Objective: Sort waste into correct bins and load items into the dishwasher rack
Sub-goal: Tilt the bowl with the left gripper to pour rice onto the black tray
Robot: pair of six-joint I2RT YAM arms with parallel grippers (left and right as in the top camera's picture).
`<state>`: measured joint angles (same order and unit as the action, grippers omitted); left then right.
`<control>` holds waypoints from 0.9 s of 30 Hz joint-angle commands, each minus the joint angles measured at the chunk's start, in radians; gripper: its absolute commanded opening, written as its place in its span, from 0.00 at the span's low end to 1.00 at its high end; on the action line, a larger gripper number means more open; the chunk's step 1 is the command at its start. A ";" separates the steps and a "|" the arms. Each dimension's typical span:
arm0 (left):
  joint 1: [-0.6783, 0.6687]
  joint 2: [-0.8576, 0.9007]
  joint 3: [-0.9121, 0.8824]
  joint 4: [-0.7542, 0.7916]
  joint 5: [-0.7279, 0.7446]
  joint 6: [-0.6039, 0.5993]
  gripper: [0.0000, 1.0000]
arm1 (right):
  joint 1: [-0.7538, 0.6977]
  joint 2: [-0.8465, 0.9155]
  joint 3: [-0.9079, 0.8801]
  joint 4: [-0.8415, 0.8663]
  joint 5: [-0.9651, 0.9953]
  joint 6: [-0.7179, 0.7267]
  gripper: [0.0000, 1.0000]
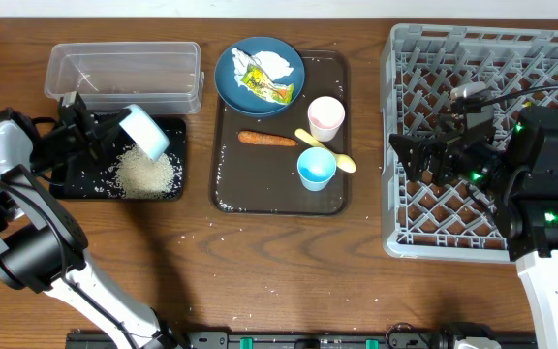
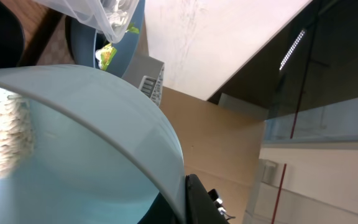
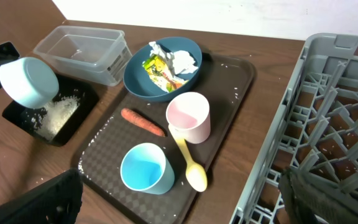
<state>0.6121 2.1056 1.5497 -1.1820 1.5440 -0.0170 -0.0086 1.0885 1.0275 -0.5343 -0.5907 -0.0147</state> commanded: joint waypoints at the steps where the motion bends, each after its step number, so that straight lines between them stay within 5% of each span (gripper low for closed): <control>1: 0.016 0.001 -0.003 -0.007 0.029 -0.026 0.06 | 0.009 -0.002 0.023 -0.001 0.004 -0.002 0.99; 12: 0.039 0.001 -0.003 -0.022 0.029 -0.025 0.06 | 0.009 -0.002 0.023 -0.001 0.004 -0.002 0.99; 17: 0.064 0.001 -0.003 0.103 0.023 -0.057 0.06 | 0.009 -0.002 0.023 -0.002 0.004 -0.002 0.99; 27: 0.068 -0.001 -0.003 0.006 0.028 -0.076 0.06 | 0.009 -0.002 0.023 -0.004 0.005 -0.002 0.99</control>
<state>0.6773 2.1056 1.5478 -1.1679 1.5467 -0.0620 -0.0086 1.0885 1.0275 -0.5373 -0.5869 -0.0147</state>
